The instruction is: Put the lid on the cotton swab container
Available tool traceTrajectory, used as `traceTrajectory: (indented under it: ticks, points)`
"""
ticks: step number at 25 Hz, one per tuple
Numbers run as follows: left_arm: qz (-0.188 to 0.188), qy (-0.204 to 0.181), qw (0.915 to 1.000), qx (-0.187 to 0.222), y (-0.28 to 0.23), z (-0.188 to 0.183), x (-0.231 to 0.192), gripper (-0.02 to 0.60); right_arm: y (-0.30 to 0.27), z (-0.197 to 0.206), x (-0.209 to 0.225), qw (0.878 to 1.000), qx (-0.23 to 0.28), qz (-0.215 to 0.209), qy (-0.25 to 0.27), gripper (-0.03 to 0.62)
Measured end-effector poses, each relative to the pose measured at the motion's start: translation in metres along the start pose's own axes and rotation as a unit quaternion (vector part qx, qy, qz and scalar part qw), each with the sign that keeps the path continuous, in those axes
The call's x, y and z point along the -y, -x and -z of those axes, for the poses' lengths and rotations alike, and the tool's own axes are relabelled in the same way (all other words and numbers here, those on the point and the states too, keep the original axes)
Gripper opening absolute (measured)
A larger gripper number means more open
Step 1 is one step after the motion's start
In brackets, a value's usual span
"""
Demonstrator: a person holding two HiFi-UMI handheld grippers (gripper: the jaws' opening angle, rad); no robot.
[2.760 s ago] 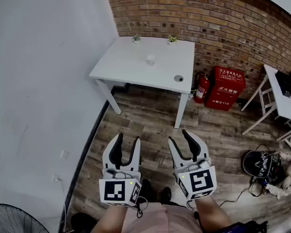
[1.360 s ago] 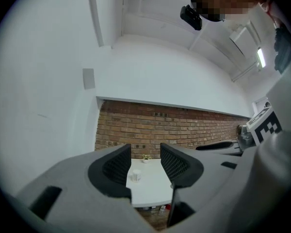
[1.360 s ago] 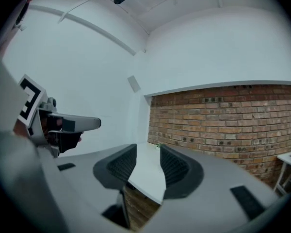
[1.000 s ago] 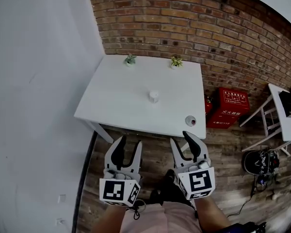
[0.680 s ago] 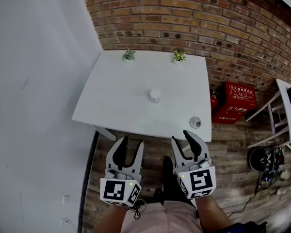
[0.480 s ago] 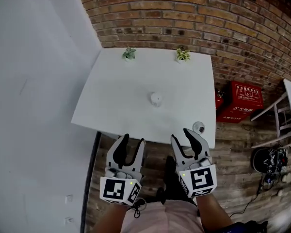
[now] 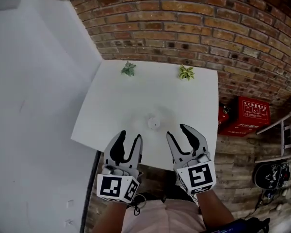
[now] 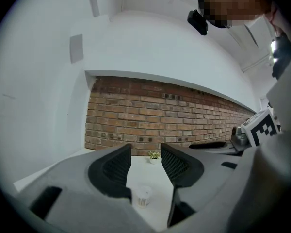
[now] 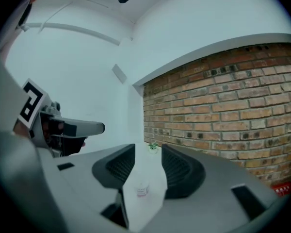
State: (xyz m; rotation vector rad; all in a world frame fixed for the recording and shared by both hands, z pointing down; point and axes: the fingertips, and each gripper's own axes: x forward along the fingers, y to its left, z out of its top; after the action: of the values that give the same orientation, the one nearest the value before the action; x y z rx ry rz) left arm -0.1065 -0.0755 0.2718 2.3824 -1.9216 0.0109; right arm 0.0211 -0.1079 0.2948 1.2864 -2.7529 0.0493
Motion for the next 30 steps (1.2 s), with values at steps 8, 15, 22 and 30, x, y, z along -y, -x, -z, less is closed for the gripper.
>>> traceTrajectory:
  ticks: [8, 15, 22, 30]
  points:
    - [-0.020, -0.005, 0.9996, 0.020, -0.030, -0.026, -0.016, 0.198, -0.027, -0.027, 0.016, 0.999, 0.026, -0.021, 0.007, 0.187]
    - [-0.021, 0.017, 0.9996, -0.002, -0.044, -0.007, -0.033, 0.198, -0.045, -0.010, 0.013, 0.999, 0.006, -0.036, 0.006, 0.202]
    - [-0.001, 0.049, 0.9977, -0.047, -0.061, 0.036, -0.052, 0.212, -0.069, 0.035, -0.005, 0.996, -0.065, -0.053, -0.026, 0.229]
    - [0.070, 0.087, 0.9903, -0.082, -0.076, 0.102, -0.056, 0.301, -0.088, 0.119, -0.031, 0.986, -0.149, -0.062, -0.033, 0.250]
